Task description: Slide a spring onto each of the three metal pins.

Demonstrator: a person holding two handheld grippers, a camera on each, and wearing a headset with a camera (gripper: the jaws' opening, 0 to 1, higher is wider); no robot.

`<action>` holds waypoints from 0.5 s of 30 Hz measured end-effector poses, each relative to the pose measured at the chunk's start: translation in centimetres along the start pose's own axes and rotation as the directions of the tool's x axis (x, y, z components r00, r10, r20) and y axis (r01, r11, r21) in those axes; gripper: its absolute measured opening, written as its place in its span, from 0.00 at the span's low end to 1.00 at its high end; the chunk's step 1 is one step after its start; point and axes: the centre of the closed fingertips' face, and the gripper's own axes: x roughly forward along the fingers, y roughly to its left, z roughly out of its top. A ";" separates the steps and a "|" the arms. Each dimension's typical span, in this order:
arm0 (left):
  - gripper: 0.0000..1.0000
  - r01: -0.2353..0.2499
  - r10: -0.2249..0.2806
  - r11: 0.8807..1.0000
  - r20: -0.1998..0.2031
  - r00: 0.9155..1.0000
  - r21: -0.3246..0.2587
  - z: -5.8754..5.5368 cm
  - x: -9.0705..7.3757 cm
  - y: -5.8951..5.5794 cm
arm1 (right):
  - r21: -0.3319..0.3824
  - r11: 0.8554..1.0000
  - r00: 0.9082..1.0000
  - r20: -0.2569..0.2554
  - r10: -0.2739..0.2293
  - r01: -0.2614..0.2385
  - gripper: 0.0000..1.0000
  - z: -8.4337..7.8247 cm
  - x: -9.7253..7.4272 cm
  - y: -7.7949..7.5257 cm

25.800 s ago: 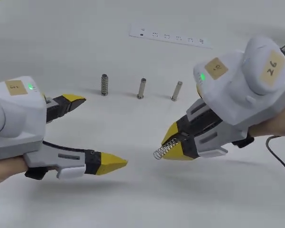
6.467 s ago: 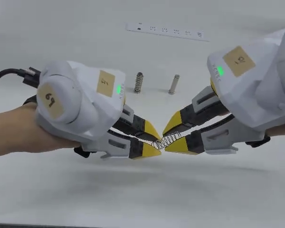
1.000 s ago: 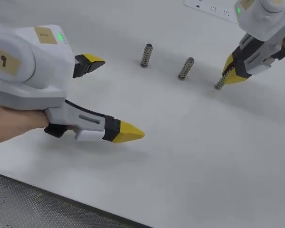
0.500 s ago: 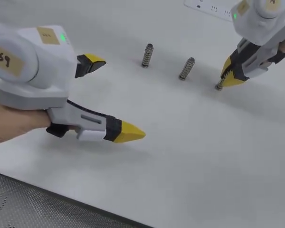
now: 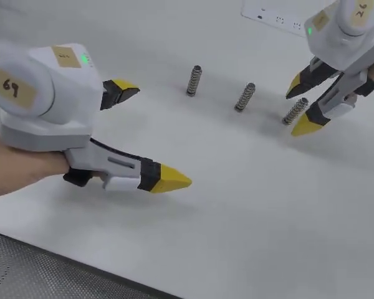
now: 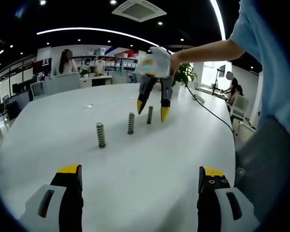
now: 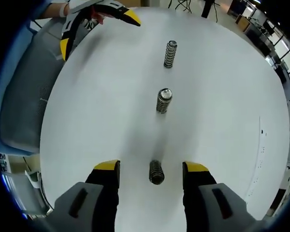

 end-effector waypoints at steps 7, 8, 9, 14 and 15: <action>0.98 0.006 -0.006 1.000 0.005 1.000 -0.019 0.0 0.0 -0.2 | 0.068 0.997 0.996 0.082 -0.030 0.024 0.74 0.2 -0.2 0.6; 0.98 0.004 -0.004 1.000 0.008 1.000 -0.025 0.1 -0.1 -0.1 | 0.079 0.997 0.995 0.094 -0.033 0.026 0.76 0.2 -0.2 0.7; 0.98 0.002 -0.002 1.000 0.010 1.000 -0.032 0.1 -0.1 0.0 | 0.089 0.996 0.994 0.100 -0.038 0.029 0.78 0.0 -0.2 0.8; 0.98 0.002 -0.002 1.000 0.010 1.000 -0.021 0.3 -0.3 0.0 | 0.144 0.988 0.983 0.164 -0.077 0.053 0.86 0.3 -0.4 1.4; 0.98 0.004 -0.003 1.000 0.010 1.000 -0.020 0.4 -0.3 0.0 | 0.153 0.986 0.981 0.174 -0.088 0.061 0.88 0.3 -0.5 1.5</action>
